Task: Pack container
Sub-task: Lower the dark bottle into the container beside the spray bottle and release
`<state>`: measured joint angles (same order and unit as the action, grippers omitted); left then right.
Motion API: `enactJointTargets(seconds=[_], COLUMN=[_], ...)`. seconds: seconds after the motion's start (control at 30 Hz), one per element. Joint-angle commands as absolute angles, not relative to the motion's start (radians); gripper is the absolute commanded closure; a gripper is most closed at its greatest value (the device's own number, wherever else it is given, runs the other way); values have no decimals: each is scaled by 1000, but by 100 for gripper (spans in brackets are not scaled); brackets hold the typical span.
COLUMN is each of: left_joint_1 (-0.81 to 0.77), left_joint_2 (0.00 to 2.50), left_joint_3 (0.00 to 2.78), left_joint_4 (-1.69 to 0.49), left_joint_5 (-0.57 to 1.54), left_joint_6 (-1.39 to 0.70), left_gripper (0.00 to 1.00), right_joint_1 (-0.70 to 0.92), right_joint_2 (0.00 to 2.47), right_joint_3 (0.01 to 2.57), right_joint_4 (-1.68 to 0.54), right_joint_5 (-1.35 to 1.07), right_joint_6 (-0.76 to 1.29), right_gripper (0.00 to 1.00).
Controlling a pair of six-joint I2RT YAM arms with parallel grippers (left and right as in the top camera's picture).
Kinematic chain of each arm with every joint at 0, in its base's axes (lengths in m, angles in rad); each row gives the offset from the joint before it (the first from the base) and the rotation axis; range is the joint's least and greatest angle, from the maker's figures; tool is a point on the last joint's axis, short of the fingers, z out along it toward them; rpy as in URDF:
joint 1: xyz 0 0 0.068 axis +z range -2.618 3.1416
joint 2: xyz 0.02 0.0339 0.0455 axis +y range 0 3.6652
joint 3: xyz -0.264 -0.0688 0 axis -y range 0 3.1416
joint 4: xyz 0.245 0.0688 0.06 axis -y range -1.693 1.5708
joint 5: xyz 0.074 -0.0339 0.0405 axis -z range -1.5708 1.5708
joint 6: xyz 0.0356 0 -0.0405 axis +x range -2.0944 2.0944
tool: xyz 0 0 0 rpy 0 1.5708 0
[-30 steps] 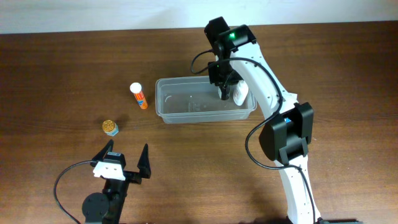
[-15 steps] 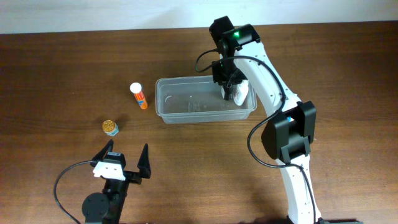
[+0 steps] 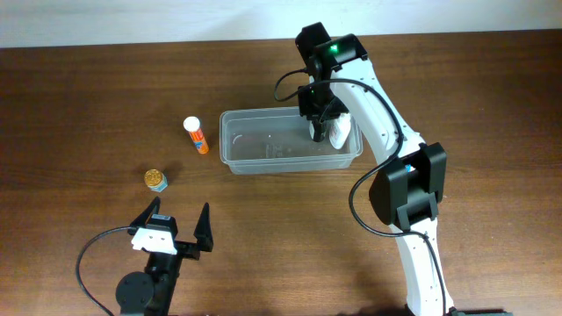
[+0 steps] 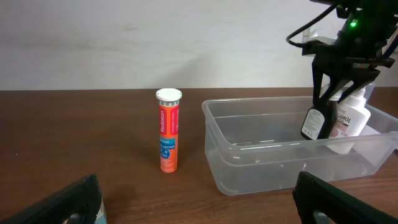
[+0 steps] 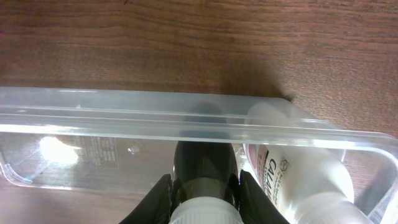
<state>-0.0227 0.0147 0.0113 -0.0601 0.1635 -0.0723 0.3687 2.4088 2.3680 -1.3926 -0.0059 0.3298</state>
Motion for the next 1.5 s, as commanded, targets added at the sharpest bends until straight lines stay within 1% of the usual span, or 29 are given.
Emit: enactJointTargets(seconds=[0.0,0.2,0.5,0.63,0.9,1.03,1.23,1.47], left_joint_1=[-17,-17,-17,-17,-17,-17,-17,-17], left_joint_2=[6,6,6,6,6,6,6,6], left_joint_3=[9,9,9,9,9,9,9,9], left_joint_4=[-65,-65,-65,-65,-65,-65,-65,-65], left_joint_5=[157,157,157,157,157,157,157,157], left_joint_6=[-78,-78,-78,-78,-78,-78,-78,-78], left_gripper=[1,0,1,1,1,1,1,1], right_joint_1=[358,339,333,334,334,333,333,333], right_joint_2=[2416,2416,2416,2416,2415,2415,2399,2379], right_joint_3=[2343,2284,2280,2280,2280,2284,2296,2359], right_joint_4=[-1390,-1374,-1355,-1350,-1348,-1345,-1346,-1365], right_joint_5=[-15,-15,-15,-16,-30,-35,-83,-83], right_joint_6=[342,340,337,325,325,325,318,318], right_gripper=[75,75,75,70,68,64,64,64])
